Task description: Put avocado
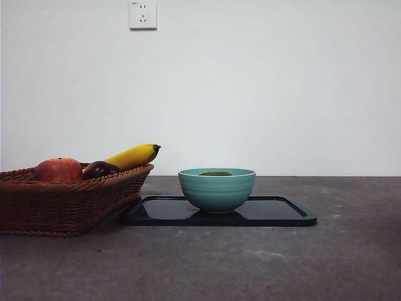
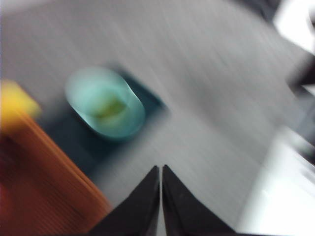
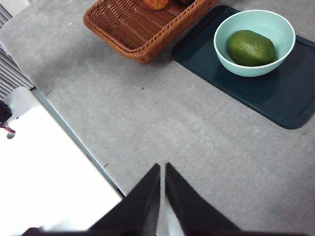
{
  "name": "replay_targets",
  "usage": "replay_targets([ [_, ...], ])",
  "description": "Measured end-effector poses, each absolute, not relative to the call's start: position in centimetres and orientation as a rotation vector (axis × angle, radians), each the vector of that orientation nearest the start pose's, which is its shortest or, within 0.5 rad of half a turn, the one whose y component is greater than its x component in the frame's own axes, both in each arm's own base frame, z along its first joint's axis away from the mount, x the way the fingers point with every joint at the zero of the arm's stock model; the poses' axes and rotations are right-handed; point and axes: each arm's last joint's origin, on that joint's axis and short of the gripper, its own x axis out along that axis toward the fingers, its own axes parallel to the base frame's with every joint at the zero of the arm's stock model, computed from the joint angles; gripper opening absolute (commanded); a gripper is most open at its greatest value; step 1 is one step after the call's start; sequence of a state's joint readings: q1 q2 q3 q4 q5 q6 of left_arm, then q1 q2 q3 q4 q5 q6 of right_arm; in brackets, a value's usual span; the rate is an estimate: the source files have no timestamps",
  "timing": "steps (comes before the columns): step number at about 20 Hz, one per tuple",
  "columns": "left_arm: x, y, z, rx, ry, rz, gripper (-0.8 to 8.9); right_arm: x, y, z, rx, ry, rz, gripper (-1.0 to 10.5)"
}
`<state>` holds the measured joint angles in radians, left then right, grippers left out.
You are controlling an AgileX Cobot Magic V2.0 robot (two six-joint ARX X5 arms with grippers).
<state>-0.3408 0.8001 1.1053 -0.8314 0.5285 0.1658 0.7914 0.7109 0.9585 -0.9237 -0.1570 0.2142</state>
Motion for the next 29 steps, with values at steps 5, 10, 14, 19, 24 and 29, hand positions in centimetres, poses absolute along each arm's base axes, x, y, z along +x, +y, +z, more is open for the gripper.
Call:
replay_targets([
  [5,10.8,-2.2,38.0,0.192,-0.052,-0.441,0.08,8.0,8.7,33.4,-0.028,0.758,0.833,0.1],
  [10,9.1,-0.3,31.8,0.195,-0.137,-0.068,0.08,8.0,8.7,33.4,-0.028,0.758,0.833,0.1],
  [14,8.7,0.0,26.0,0.191,-0.079,-0.021,0.08,8.0,8.7,33.4,-0.028,0.758,0.833,0.1],
  [19,9.0,0.1,20.5,0.127,-0.007,-0.018,0.08,8.0,8.7,33.4,-0.028,0.758,0.833,0.1],
  [24,9.3,0.1,17.9,0.101,0.029,-0.019,0.08,8.0,8.7,33.4,-0.028,0.758,0.833,0.1],
  [29,9.5,0.2,16.1,0.094,0.104,-0.009,0.08,8.0,8.7,33.4,-0.028,0.758,0.833,0.1],
])
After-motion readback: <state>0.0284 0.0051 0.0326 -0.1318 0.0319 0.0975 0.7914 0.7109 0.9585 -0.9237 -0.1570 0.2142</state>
